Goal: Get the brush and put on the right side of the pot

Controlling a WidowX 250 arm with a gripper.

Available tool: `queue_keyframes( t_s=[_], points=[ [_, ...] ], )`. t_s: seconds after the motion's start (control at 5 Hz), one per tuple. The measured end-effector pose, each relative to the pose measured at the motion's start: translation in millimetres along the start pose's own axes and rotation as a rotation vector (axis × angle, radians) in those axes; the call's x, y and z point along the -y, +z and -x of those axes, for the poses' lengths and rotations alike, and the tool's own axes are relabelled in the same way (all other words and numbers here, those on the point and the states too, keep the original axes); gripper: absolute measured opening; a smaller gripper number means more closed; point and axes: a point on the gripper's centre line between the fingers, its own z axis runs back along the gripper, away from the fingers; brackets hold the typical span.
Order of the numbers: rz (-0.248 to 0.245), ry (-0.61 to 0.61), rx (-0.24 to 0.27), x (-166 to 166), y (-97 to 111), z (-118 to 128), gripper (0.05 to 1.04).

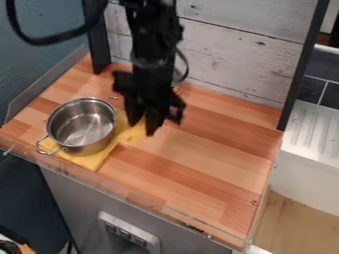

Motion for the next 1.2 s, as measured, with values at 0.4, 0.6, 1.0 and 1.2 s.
queue_keyframes(
  t_s=[0.4,0.6,1.0,1.2],
  points=[
    [-0.027,0.032,-0.065,-3,-31,23,0.338],
    [-0.014,0.036,-0.073,1,-51,22,0.338],
    [0.009,0.042,-0.025,4,-59,6,0.413],
    [0.035,0.021,-0.04,5,-55,13,0.712]
  ],
)
